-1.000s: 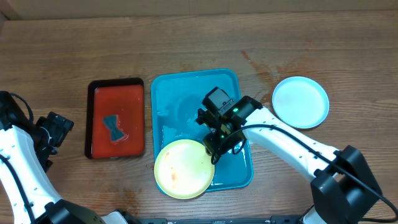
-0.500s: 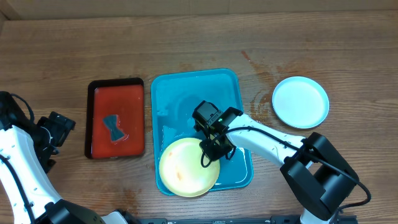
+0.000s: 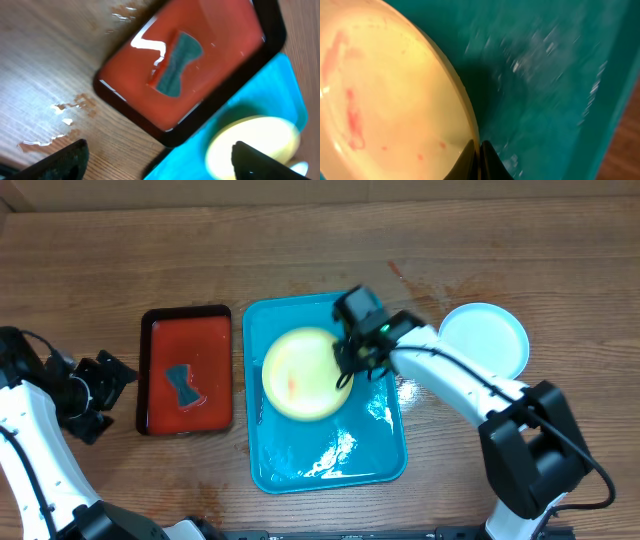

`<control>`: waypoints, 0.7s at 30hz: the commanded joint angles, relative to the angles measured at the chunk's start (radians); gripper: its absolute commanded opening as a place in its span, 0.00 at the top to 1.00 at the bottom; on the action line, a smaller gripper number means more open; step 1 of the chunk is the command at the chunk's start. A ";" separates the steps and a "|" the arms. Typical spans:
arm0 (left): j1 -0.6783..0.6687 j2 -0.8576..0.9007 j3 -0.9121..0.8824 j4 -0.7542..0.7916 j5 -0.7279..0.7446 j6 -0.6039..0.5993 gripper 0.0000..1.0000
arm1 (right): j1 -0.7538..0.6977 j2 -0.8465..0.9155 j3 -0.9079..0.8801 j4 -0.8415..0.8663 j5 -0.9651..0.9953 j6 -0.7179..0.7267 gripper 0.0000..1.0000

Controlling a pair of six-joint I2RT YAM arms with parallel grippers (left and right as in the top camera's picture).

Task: Clean dirty plates on tray and stack at the side

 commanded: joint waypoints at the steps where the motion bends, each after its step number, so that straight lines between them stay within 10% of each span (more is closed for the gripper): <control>1: -0.045 -0.014 0.006 0.002 0.041 0.098 0.11 | -0.026 -0.007 0.014 0.002 -0.059 0.014 0.96; 11: -0.195 -0.014 -0.066 0.105 -0.190 0.036 0.15 | -0.022 -0.005 -0.033 -0.017 -0.058 0.000 0.96; 15: -0.225 -0.014 -0.130 0.204 -0.270 0.028 0.20 | -0.034 -0.008 -0.029 -0.018 -0.055 -0.028 0.67; 21: -0.238 -0.014 -0.289 0.421 -0.281 -0.018 0.36 | -0.048 -0.035 0.055 -0.113 -0.059 -0.031 0.67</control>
